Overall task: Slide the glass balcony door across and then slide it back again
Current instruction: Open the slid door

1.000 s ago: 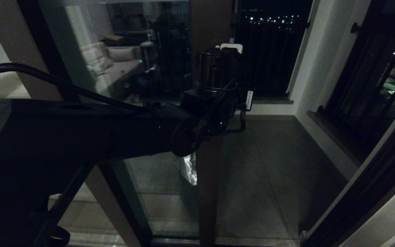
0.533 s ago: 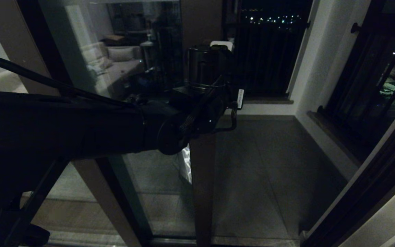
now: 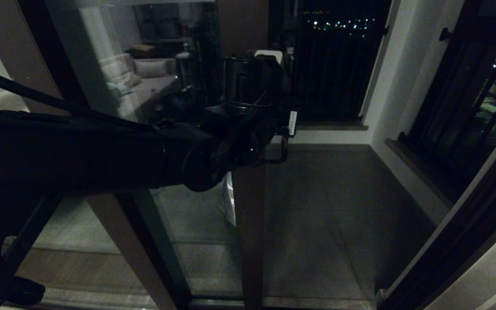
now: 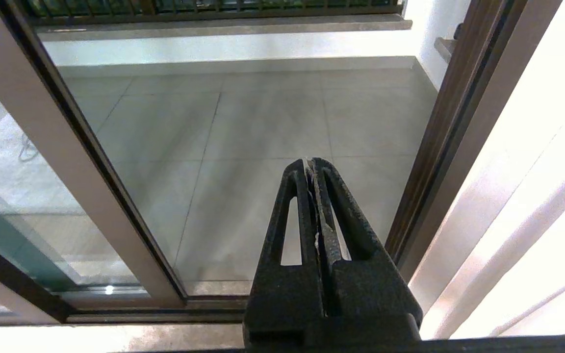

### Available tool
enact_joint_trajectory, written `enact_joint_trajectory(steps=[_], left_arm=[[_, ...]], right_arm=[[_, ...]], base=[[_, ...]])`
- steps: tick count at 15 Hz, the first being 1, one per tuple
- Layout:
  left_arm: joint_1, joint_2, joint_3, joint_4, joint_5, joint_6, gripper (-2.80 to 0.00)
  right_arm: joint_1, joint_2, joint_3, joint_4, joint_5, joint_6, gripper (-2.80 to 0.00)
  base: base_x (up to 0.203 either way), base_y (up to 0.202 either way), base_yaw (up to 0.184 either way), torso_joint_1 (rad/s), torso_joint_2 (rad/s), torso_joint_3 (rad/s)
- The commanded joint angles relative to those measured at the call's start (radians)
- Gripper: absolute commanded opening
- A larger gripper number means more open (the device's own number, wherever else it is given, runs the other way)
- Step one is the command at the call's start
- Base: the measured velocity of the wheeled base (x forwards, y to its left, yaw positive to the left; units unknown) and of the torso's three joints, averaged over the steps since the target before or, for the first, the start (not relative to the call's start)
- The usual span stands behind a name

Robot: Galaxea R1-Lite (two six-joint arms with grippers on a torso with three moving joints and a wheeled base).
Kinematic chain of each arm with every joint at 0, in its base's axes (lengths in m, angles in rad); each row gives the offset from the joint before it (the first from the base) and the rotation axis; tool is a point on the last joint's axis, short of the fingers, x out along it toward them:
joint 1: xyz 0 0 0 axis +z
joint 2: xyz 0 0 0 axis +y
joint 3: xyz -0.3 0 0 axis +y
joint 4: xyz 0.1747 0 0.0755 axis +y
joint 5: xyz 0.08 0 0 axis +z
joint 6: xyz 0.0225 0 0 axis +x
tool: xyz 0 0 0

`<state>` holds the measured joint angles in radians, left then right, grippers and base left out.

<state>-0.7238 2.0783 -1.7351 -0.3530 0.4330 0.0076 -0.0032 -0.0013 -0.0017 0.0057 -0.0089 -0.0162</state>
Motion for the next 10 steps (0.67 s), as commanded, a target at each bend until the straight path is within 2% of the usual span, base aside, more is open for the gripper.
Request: enact_joint_trajectory(steps=[1, 7, 10], left_arm=[[0.006, -0.023, 0.016, -0.004, 0.009, 0.0, -2.8], [0.026, -0.059, 0.05, -0.004, 0.009, 0.002, -2.8], [0.051, -0.093, 0.112, -0.006, 0.009, -0.001, -2.8]], right_arm=[[0.0, 0.001, 0.0, 0.0, 0.0, -0.001, -2.8], [0.0, 0.001, 0.0, 0.0, 0.0, -0.001, -2.8], [0.0, 0.001, 0.0, 0.0, 0.0, -0.001, -2.8]], base=[[0.0, 0.0, 0.0, 0.0, 0.0, 0.0], [0.0, 0.0, 0.0, 0.0, 0.0, 0.0], [0.0, 0.0, 0.0, 0.0, 0.0, 0.0]])
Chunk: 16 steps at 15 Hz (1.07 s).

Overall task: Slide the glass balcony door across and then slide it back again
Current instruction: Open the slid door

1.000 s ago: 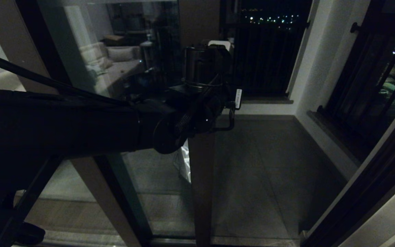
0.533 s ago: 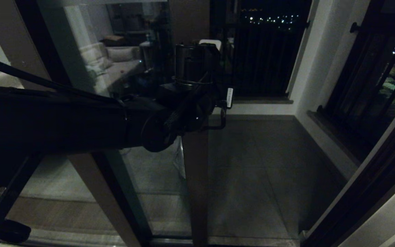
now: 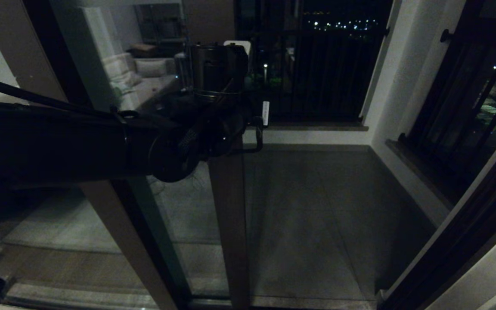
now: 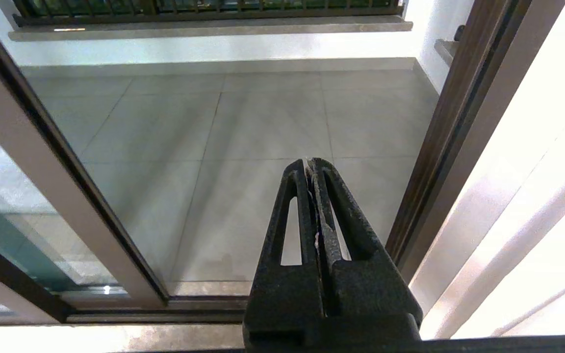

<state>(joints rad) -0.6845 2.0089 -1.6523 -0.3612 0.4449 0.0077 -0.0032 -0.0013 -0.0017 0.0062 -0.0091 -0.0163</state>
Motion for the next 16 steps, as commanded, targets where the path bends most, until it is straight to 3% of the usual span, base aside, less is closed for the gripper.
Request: enact_joint_trajectory(steps=[1, 8, 16], left_arm=[[0.027, -0.032, 0.047, 0.002, -0.004, -0.001, -2.8], [0.11, -0.089, 0.111, 0.001, -0.014, -0.006, -2.8], [0.146, -0.127, 0.171, -0.061, -0.015, 0.0, -2.8]], right_arm=[[0.0, 0.001, 0.0, 0.0, 0.0, -0.001, -2.8], [0.0, 0.001, 0.0, 0.0, 0.0, -0.001, -2.8], [0.0, 0.001, 0.0, 0.0, 0.0, -0.001, -2.8]], base=[[0.0, 0.0, 0.0, 0.0, 0.0, 0.0], [0.0, 0.0, 0.0, 0.0, 0.0, 0.0], [0.0, 0.0, 0.0, 0.0, 0.0, 0.0]])
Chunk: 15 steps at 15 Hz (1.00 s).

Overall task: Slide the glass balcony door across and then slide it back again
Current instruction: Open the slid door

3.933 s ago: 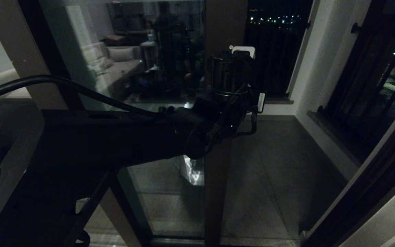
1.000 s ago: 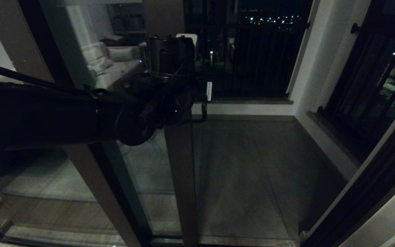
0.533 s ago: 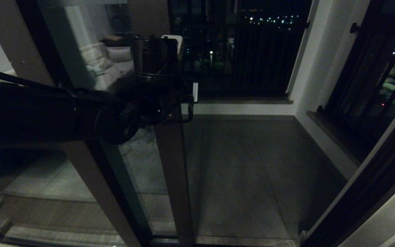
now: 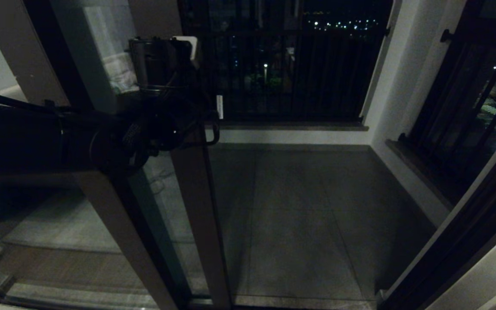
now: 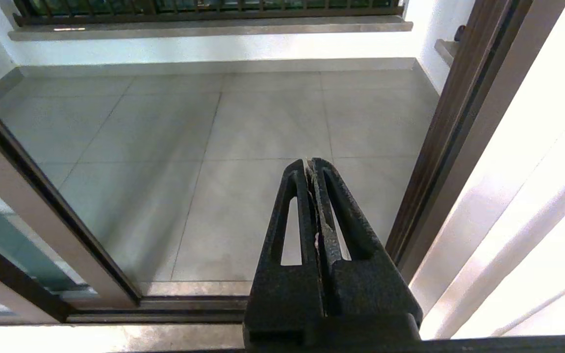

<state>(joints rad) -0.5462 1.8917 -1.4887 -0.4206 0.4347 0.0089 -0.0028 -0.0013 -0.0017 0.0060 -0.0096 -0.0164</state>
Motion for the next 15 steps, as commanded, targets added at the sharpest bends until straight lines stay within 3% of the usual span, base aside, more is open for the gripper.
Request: enact_joint_trajectory(steps=[1, 15], left_arm=[[0.013, -0.014, 0.012, -0.001, -0.005, -0.002, -2.8], [0.094, -0.068, 0.105, -0.02, -0.04, -0.004, -2.8]], right_arm=[[0.0, 0.001, 0.0, 0.0, 0.0, 0.0, -2.8], [0.0, 0.001, 0.0, 0.0, 0.0, 0.0, -2.8]], base=[[0.0, 0.0, 0.0, 0.0, 0.0, 0.0], [0.0, 0.0, 0.0, 0.0, 0.0, 0.0]])
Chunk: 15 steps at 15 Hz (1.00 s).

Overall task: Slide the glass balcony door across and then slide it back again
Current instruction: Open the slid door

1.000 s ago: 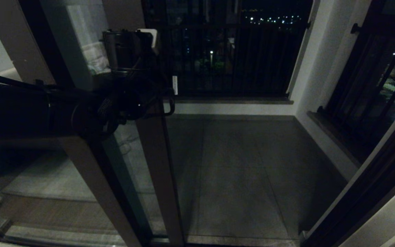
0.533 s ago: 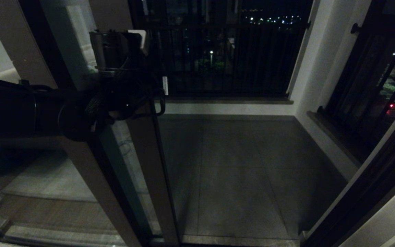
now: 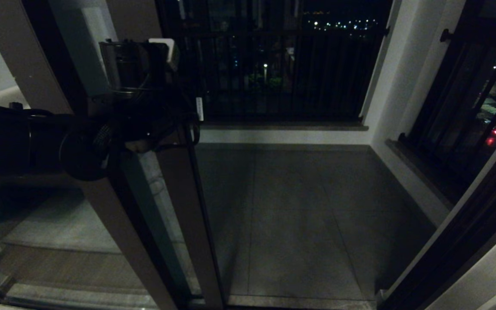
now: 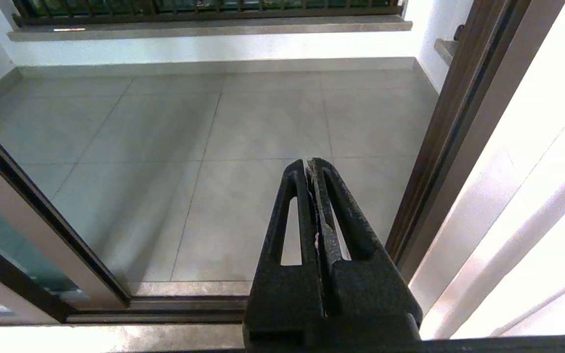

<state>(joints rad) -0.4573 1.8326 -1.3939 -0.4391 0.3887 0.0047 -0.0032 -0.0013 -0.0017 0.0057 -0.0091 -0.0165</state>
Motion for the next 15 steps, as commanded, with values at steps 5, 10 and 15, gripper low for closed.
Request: enact_joint_trajectory(steps=[5, 10, 15], left_arm=[[0.022, -0.016, 0.015, -0.001, 0.004, 0.0, -2.8], [0.033, -0.023, 0.022, -0.001, 0.004, 0.0, -2.8], [0.055, -0.043, 0.046, -0.001, -0.024, 0.0, -2.8]], right_arm=[[0.0, 0.001, 0.0, 0.0, 0.0, 0.0, -2.8], [0.0, 0.001, 0.0, 0.0, 0.0, 0.0, -2.8], [0.0, 0.001, 0.0, 0.0, 0.0, 0.0, -2.8]], base=[[0.0, 0.0, 0.0, 0.0, 0.0, 0.0], [0.0, 0.0, 0.0, 0.0, 0.0, 0.0], [0.0, 0.0, 0.0, 0.0, 0.0, 0.0]])
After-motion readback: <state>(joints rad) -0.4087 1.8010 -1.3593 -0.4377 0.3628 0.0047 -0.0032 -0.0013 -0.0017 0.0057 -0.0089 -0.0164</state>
